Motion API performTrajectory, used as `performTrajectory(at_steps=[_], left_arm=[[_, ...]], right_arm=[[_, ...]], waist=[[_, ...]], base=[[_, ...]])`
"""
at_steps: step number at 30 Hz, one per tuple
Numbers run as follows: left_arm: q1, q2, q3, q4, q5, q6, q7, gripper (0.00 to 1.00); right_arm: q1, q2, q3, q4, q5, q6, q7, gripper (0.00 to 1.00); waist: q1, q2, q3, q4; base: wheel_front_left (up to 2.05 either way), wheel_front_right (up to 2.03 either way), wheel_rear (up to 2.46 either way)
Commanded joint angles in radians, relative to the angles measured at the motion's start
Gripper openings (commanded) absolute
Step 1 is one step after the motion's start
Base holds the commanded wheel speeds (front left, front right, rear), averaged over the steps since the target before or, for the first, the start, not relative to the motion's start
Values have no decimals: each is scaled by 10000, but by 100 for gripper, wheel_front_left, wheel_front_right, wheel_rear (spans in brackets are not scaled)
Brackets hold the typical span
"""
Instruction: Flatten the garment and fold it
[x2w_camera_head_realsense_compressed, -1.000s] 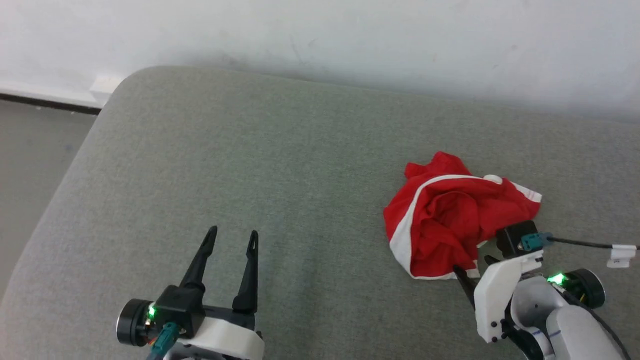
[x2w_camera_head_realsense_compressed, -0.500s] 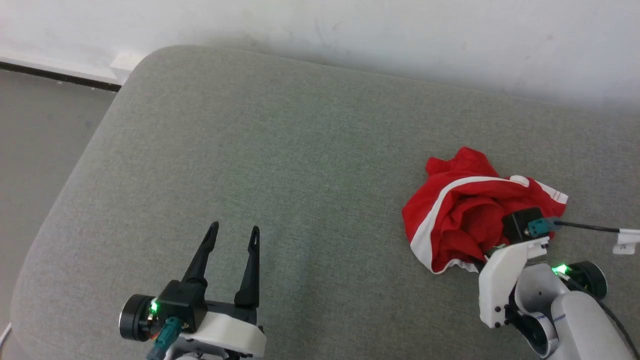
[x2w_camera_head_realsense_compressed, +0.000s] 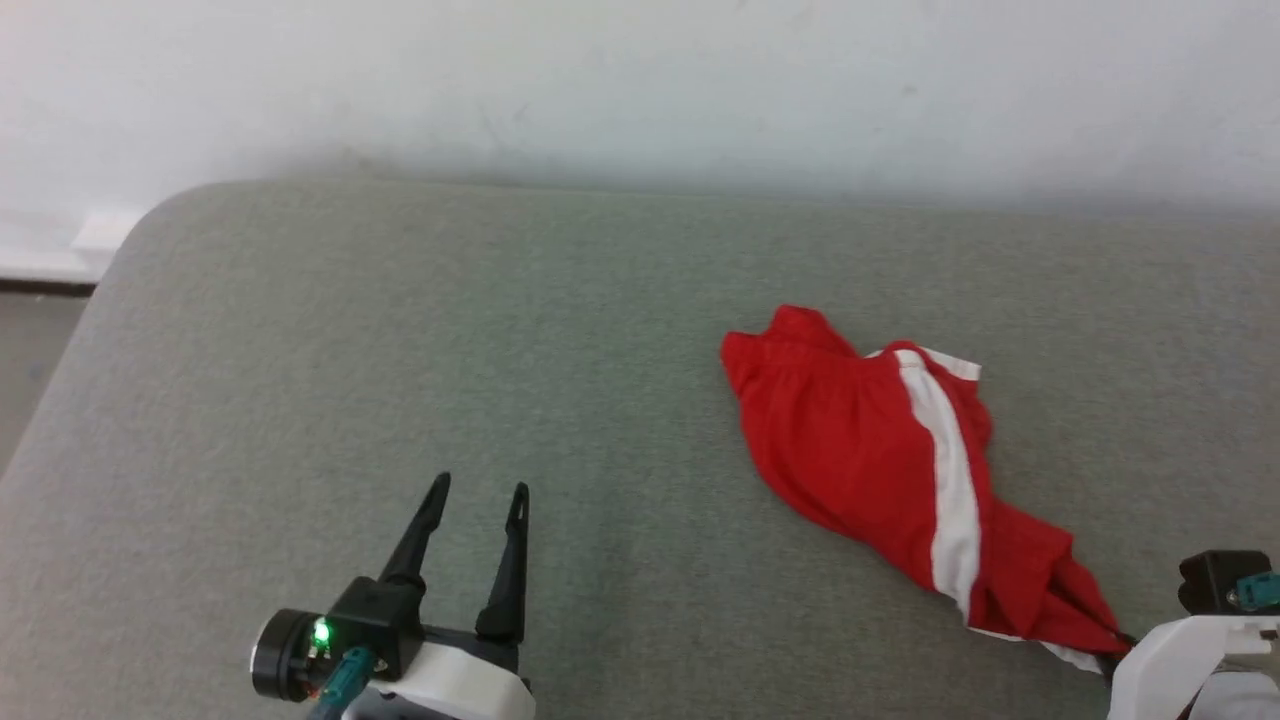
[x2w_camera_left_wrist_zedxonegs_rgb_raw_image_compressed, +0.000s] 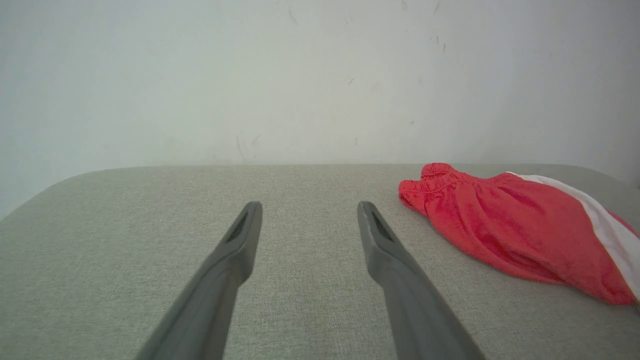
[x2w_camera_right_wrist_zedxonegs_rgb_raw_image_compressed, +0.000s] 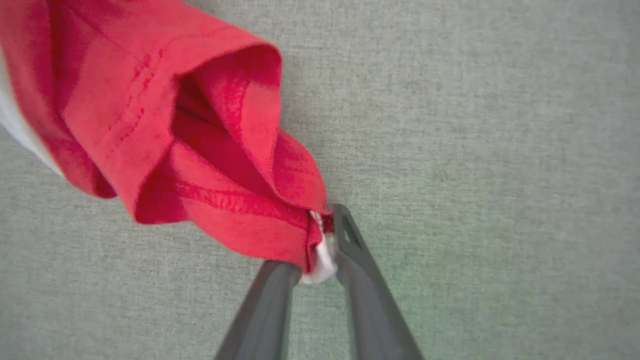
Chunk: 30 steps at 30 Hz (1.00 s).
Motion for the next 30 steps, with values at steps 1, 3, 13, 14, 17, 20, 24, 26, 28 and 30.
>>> performTrajectory(at_steps=[1, 3, 13, 14, 17, 20, 24, 26, 28, 30], left_arm=[[-1, -62, -38, 146, 7, -107, -47, 100], [-47, -94, -130, 308, 13, -187, -47, 100], [-1256, -697, -1159, 809, -662, -878, 1442, 100], [-1504, -778, -1318, 847, -824, -910, 1807, 100], [-2450, -915, -1963, 1008, -1160, -967, 3050, 100], [-3525, -956, -2559, 1537, -1252, -843, 4456, 100], [-4896, -971, -3219, 2564, -1782, -595, 6017, 100], [-5540, -973, -3539, 3038, -2178, -442, 6551, 100], [-6153, -974, -3834, 3470, -2392, -287, 6819, 100], [-6660, -975, -4127, 3861, -2578, -185, 6947, 100]], right_arm=[[109, 145, -29, -150, -250, -21, -147, 100], [19, 376, -34, -390, -352, -21, -674, 100], [-699, 1124, -557, -1249, -848, -21, -4234, 100], [-737, 1162, -594, -1244, -901, -21, -4468, 100], [-875, 1238, -524, -1128, -1015, -21, -5004, 100], [-1057, 1278, -348, -930, -1042, -21, -5267, 100], [-1359, 1306, -225, -660, -1046, -21, -5498, 100], [-1505, 1316, -130, -473, -1049, -21, -5594, 100], [-1633, 1323, -70, -290, -1032, -21, -5731, 100], [-1715, 1328, -45, -112, -989, -21, -5854, 100]], waist=[[0, -1, -325, -612], [0, -1, -343, -739], [0, -1, -50, -1159], [0, -1, 33, -1205], [0, -1, 357, -1394], [0, -1, 724, -1665], [0, -1, 1224, -2068], [0, -1, 1472, -2317], [0, -1, 1677, -2516], [0, -1, 1844, -2655]], base=[[0, 0, 0], [0, 0, 0], [0, 0, 0], [0, 0, 0], [0, 0, 0], [0, 0, 0], [0, 0, 0], [0, 0, 0], [0, 0, 0], [0, 0, 0]])
